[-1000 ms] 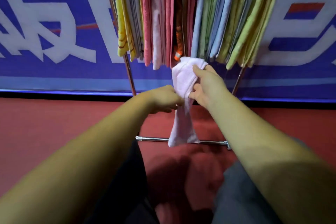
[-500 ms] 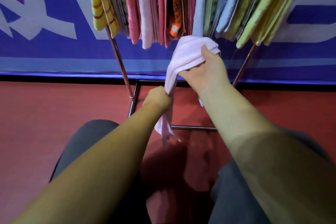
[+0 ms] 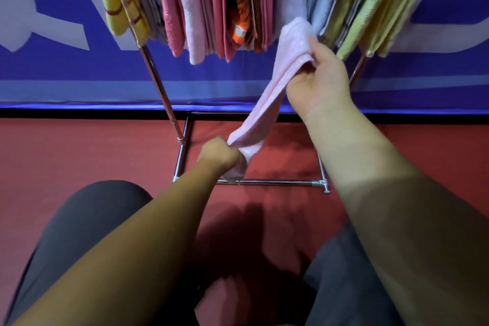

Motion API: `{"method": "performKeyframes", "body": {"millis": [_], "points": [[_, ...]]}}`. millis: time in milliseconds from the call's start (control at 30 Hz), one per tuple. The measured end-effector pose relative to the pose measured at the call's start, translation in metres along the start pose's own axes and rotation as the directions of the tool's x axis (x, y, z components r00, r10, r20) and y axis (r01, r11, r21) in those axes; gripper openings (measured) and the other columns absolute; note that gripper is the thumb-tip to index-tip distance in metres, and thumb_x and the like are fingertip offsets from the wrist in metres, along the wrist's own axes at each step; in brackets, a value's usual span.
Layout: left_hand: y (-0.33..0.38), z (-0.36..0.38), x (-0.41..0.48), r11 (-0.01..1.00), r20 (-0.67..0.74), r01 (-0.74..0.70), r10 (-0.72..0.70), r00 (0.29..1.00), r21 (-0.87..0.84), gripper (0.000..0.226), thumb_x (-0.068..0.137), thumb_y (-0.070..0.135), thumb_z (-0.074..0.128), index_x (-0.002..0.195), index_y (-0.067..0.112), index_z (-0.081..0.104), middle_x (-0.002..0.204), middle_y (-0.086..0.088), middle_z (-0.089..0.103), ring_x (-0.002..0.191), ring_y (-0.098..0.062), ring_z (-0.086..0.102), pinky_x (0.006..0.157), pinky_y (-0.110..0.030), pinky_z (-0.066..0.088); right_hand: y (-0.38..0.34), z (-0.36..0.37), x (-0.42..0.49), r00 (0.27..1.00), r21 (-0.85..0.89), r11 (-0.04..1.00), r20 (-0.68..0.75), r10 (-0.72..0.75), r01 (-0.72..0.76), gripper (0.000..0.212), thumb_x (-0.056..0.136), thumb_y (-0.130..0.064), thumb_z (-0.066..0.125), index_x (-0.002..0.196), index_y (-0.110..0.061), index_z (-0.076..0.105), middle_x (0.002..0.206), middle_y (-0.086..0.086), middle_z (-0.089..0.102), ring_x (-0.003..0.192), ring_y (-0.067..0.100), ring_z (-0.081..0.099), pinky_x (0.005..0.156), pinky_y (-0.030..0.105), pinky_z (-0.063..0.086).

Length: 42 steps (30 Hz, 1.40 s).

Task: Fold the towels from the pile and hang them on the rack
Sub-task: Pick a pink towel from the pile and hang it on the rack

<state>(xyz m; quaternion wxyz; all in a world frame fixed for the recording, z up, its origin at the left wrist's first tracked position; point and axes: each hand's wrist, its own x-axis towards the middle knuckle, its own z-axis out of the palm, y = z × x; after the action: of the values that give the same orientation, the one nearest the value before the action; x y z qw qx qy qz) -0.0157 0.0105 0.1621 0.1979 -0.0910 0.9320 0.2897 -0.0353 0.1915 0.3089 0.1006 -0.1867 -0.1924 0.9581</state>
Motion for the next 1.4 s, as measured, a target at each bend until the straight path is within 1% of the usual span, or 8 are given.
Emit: {"method": "performKeyframes", "body": {"millis": [100,300,633,800,900,1133,1267,1400], "points": [[0.001,-0.005,0.003,0.96,-0.036,-0.026,0.017,0.999,-0.279,0.025,0.094,0.023,0.051,0.11,0.011,0.065,0.109,-0.009,0.07,0.105,-0.033,0.064,0.085,-0.036,0.047,-0.009,-0.002,0.0,1.0,-0.022,1.0,-0.014,0.005,-0.006,0.02,0.108,-0.004,0.055,0.121,0.006,0.066,0.094,0.02,0.074,0.098,0.029,0.072,0.109,0.04,0.051],[0.005,-0.018,-0.014,0.765,-0.136,-0.137,0.065,0.989,-0.629,0.014,0.094,0.007,0.05,0.084,0.014,0.055,0.058,0.003,0.068,0.056,-0.019,0.068,0.052,-0.024,0.049,-0.008,-0.014,-0.005,0.986,-0.181,0.969,-0.043,0.162,-0.167,0.058,0.111,-0.038,0.054,0.159,-0.008,0.04,0.157,0.024,0.05,0.14,0.048,0.051,0.113,0.071,0.04],[0.009,-0.025,-0.021,0.568,-0.003,-0.106,0.179,0.984,-0.816,0.016,0.099,0.005,0.057,0.103,0.019,0.063,0.087,-0.003,0.07,0.072,-0.021,0.069,0.065,-0.039,0.063,-0.002,-0.02,0.006,0.997,-0.34,0.94,-0.078,0.001,-0.028,0.046,0.095,-0.019,0.08,0.138,-0.01,0.066,0.124,0.013,0.077,0.107,0.029,0.076,0.077,0.04,0.065],[-0.001,-0.028,-0.013,0.61,0.07,-0.11,0.263,0.962,-0.785,0.019,0.098,0.009,0.073,0.105,0.019,0.06,0.1,-0.008,0.072,0.076,-0.022,0.071,0.07,-0.036,0.063,-0.001,-0.027,0.015,0.988,-0.384,0.923,-0.139,-0.072,0.013,0.055,0.089,0.001,0.078,0.141,-0.008,0.062,0.128,0.016,0.074,0.099,0.03,0.076,0.07,0.041,0.065],[-0.003,-0.03,-0.015,0.673,0.208,-0.101,0.363,0.908,-0.732,0.043,0.082,0.016,0.092,0.111,0.007,0.062,0.098,-0.014,0.073,0.084,-0.028,0.071,0.082,-0.043,0.06,-0.006,-0.03,0.022,0.986,-0.424,0.905,-0.146,-0.084,0.014,0.056,0.09,-0.002,0.075,0.142,-0.011,0.058,0.136,0.018,0.068,0.115,0.038,0.07,0.094,0.059,0.06],[-0.016,-0.023,-0.02,0.951,0.322,-0.274,0.306,0.896,-0.143,0.026,0.08,0.017,0.092,0.097,0.014,0.073,0.081,0.0,0.076,0.073,-0.014,0.072,0.064,-0.021,0.055,-0.014,-0.033,0.027,0.991,-0.35,0.935,-0.098,-0.095,0.055,0.05,0.094,0.008,0.065,0.142,-0.004,0.057,0.132,0.03,0.067,0.112,0.049,0.071,0.077,0.071,0.06],[-0.019,-0.023,-0.017,0.956,0.248,-0.271,0.239,0.939,0.107,0.019,0.089,0.022,0.075,0.107,0.016,0.072,0.103,-0.007,0.075,0.099,-0.032,0.07,0.079,-0.031,0.048,-0.017,-0.035,0.029,0.986,-0.322,0.943,-0.114,-0.124,0.081,0.056,0.092,0.012,0.063,0.144,-0.004,0.054,0.132,0.03,0.065,0.111,0.051,0.07,0.072,0.069,0.061],[-0.02,-0.026,-0.018,0.98,0.218,-0.198,0.198,0.956,-0.023,0.017,0.078,0.014,0.063,0.092,0.01,0.071,0.083,-0.011,0.079,0.06,-0.029,0.068,0.059,-0.037,0.059,-0.02,-0.039,0.032,0.979,-0.314,0.944,-0.137,-0.151,0.102,0.064,0.089,0.014,0.065,0.148,-0.007,0.051,0.134,0.027,0.064,0.111,0.052,0.07,0.076,0.07,0.061]]}}
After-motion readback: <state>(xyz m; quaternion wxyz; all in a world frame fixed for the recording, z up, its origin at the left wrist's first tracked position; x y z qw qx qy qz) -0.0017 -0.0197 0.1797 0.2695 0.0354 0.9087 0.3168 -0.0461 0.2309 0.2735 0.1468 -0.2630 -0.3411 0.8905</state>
